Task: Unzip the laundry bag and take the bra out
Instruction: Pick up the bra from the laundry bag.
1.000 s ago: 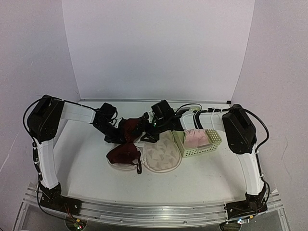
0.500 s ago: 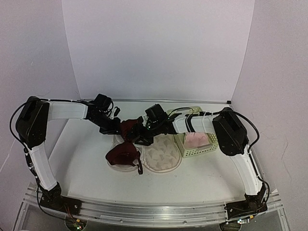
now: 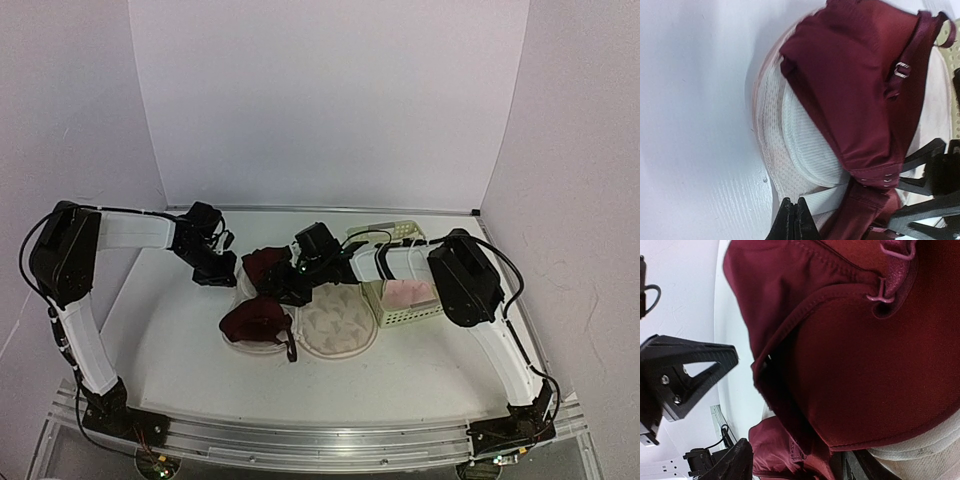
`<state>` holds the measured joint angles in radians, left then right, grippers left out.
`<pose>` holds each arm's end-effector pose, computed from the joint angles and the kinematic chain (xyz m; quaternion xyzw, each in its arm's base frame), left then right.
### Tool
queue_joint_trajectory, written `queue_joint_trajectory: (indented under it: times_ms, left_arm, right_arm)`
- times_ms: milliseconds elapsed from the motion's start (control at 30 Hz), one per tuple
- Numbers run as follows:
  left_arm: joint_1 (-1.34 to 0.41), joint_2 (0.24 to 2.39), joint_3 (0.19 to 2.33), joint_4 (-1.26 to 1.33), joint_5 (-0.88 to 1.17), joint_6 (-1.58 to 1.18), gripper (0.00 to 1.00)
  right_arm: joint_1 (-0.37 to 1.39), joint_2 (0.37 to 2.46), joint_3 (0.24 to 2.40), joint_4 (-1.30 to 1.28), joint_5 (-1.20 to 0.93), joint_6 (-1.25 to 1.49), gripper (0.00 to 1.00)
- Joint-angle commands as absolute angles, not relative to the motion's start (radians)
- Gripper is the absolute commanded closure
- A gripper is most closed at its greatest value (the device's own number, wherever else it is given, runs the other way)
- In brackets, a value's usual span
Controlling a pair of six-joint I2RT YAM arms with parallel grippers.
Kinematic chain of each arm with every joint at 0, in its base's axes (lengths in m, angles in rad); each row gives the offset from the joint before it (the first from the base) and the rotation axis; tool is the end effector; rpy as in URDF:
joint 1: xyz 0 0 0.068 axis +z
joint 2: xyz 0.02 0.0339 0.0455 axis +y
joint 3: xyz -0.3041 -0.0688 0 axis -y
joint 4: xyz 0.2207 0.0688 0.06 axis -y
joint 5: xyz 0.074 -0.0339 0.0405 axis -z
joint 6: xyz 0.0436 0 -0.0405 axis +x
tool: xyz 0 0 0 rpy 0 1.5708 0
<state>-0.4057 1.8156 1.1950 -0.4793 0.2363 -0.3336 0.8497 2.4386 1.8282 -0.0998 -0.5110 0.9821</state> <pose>0.3276 -0.1518 0.2253 0.0623 0.9640 -0.1906 0.1746 0.3485 0.4288 0.1597 -0.0470 0.8844 0.4600 0.0637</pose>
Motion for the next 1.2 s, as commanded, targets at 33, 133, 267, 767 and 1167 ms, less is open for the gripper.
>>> queue_joint_trajectory:
  times_ms: [33,133,267,767,1167]
  left_arm:
    - [-0.408,1.858,1.168,-0.462,0.259,-0.301,1.0]
    - [-0.41,1.879,1.16,-0.45,0.282,-0.298,1.0]
    - [-0.41,1.898,1.148,-0.432,0.3,-0.302,1.0]
    - [-0.41,1.913,1.111,-0.413,0.316,-0.294,1.0]
    - [-0.41,1.906,1.11,-0.408,0.308,-0.295,1.0]
  right_arm:
    - [0.859,2.458,1.868,-0.066,-0.499,0.988,0.4]
    - [0.861,2.471,1.874,-0.063,-0.504,0.992,0.42]
    - [0.863,2.484,1.884,-0.057,-0.511,0.998,0.47]
    - [0.878,2.554,1.957,-0.043,-0.542,1.026,0.69]
    - [0.877,2.502,1.927,-0.008,-0.546,1.014,1.0]
